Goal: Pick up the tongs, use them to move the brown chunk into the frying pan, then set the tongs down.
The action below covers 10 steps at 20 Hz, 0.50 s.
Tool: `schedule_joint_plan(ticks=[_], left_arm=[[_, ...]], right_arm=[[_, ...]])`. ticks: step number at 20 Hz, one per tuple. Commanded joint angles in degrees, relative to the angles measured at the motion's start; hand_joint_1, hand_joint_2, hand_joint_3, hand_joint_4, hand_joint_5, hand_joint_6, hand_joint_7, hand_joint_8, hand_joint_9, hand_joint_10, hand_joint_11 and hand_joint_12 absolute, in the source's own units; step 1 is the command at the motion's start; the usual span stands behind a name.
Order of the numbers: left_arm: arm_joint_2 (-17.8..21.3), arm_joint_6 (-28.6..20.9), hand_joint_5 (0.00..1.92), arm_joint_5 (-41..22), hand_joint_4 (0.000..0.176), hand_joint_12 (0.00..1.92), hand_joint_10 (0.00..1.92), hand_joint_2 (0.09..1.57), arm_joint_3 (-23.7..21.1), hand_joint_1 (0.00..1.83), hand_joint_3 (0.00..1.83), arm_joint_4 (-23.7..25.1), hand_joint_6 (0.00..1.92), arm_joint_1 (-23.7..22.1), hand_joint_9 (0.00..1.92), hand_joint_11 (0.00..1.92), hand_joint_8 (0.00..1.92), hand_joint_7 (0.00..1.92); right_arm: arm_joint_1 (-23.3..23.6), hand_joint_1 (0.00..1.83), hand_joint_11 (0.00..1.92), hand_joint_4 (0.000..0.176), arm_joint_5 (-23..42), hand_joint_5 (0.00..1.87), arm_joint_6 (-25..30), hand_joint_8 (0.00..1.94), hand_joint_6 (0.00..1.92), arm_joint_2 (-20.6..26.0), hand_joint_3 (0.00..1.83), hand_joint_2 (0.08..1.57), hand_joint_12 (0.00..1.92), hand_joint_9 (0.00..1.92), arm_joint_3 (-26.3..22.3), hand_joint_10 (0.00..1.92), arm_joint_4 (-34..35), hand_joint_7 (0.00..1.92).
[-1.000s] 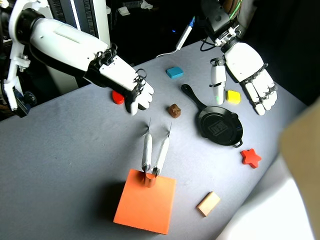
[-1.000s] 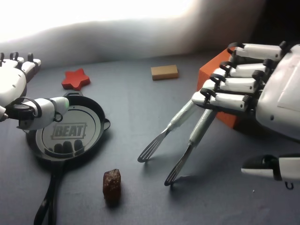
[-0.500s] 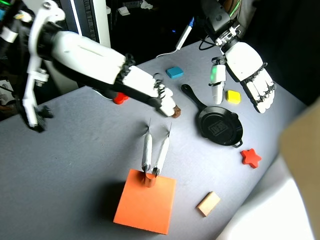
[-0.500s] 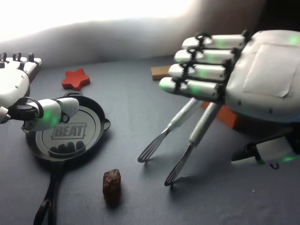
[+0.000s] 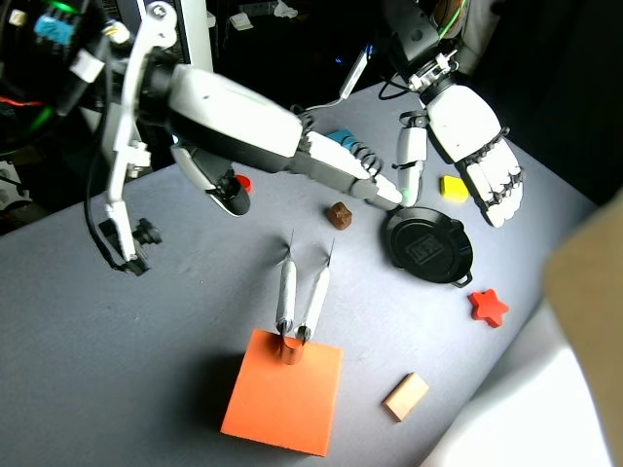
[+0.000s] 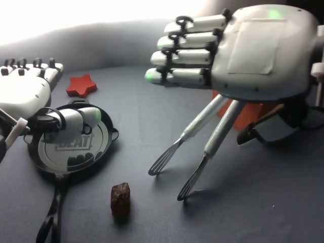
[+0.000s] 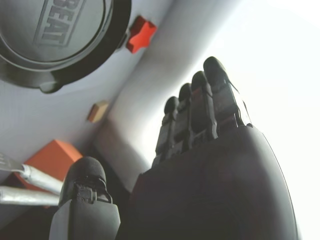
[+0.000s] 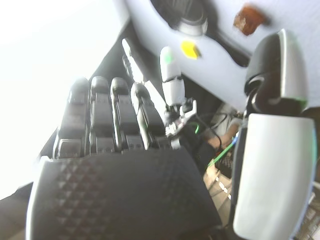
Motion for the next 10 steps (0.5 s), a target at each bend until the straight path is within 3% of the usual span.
schedule_joint_plan(ticks=[1, 5, 8, 9, 10], left_arm=[[0.25, 0.09, 0.05, -4.14, 0.002, 0.25, 0.01, 1.2, 0.0, 0.0, 0.01, 3.84, 0.0, -0.47, 0.06, 0.0, 0.0, 0.06], [0.14, 0.1, 0.04, -4.35, 0.006, 0.18, 0.0, 1.21, -0.2, 0.0, 0.01, 3.83, 0.0, -0.53, 0.05, 0.0, 0.0, 0.05], [0.16, 0.38, 0.03, -4.44, 0.001, 0.28, 0.0, 1.18, -0.17, 0.0, 0.0, 3.83, 0.0, -0.43, 0.06, 0.0, 0.0, 0.06], [0.17, 0.38, 0.04, -4.44, 0.006, 0.28, 0.0, 1.18, -0.17, 0.0, 0.0, 3.82, 0.0, -0.39, 0.07, 0.0, 0.0, 0.07], [0.17, 0.4, 0.03, -4.44, 0.002, 0.26, 0.0, 1.18, -0.17, 0.0, 0.0, 3.82, 0.0, -0.33, 0.06, 0.0, 0.0, 0.05]], right_arm=[[0.83, 0.94, 0.0, 0.0, 4.53, 0.0, 0.32, 0.0, 0.0, -0.04, 0.0, 0.83, 0.0, 0.0, 0.14, 0.0, 0.18, 0.0], [-1.45, 1.01, 0.0, 0.0, 6.02, 0.0, -1.47, 0.0, 0.0, -2.6, 0.0, 0.85, 0.0, 0.0, 1.83, 0.0, 0.16, 0.0], [-1.41, 1.02, 0.0, 0.0, 3.05, 0.0, 1.95, 0.0, 0.0, -4.26, 0.0, 0.88, 0.0, 0.0, 4.86, 0.0, -0.04, 0.0], [-1.5, 1.08, 0.0, 0.0, 3.13, 0.0, 10.4, 0.0, 0.0, -4.61, 0.0, 0.87, 0.0, 0.0, 4.95, 0.0, -9.32, 0.0], [-1.41, 1.09, 0.0, 0.0, 1.55, 0.0, 23.71, 0.0, 0.0, -5.27, 0.0, 0.87, 0.0, 0.0, 4.97, 0.0, -23.26, 0.0]])
